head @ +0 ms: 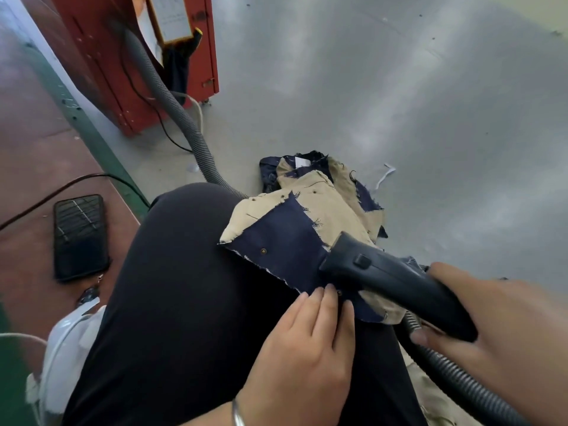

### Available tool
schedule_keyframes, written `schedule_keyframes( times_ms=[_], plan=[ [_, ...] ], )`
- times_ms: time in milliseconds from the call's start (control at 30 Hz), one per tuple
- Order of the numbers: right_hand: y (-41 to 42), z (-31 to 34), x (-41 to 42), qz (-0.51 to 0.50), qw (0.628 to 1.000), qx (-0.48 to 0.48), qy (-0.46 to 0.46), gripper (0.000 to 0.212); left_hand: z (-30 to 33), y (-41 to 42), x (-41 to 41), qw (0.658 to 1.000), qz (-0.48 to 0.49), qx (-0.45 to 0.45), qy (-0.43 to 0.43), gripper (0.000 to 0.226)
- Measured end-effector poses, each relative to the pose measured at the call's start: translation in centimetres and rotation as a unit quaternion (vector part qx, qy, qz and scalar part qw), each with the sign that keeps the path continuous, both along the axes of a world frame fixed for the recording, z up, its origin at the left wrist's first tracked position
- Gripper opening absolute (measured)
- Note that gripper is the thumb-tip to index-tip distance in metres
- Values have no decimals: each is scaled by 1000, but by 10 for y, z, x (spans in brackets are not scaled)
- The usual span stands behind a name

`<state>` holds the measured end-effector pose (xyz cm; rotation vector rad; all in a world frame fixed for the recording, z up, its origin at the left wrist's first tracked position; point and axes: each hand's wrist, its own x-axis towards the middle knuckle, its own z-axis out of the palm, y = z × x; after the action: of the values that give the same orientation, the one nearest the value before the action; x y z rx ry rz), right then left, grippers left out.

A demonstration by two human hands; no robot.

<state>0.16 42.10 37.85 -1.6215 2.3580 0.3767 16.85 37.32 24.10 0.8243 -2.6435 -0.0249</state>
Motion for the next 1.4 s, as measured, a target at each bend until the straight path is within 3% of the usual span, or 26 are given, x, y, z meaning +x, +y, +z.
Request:
schedule_keyframes(
  times_ms=[133, 433, 633, 733, 867, 1067, 1400],
  plan=[
    [-39, 2, 16, 20, 999, 12, 42, 39, -1, -4, 0, 1000, -10, 23, 7, 36],
    [-113, -10, 18, 59, 997, -42, -28, 31, 4, -8, 4, 998, -9, 50, -25, 41],
    [-139, -14, 2, -13, 994, -100, -49, 34, 5, -5, 2, 994, -40, 76, -61, 47],
    [-123, 1, -17, -34, 989, -121, -74, 34, 5, -9, 0, 994, -47, 27, -99, 47],
    [-72, 18, -33, -80, 979, -146, -117, 32, 12, -22, -9, 997, -41, 29, -52, 47],
    [-14, 13, -79, -94, 979, -164, -79, 68, 25, -41, -28, 989, -83, -14, -125, 50],
    [-29, 8, -12, -22, 998, -39, -50, 38, 15, -27, -18, 992, -68, 13, -101, 49]
  ],
)
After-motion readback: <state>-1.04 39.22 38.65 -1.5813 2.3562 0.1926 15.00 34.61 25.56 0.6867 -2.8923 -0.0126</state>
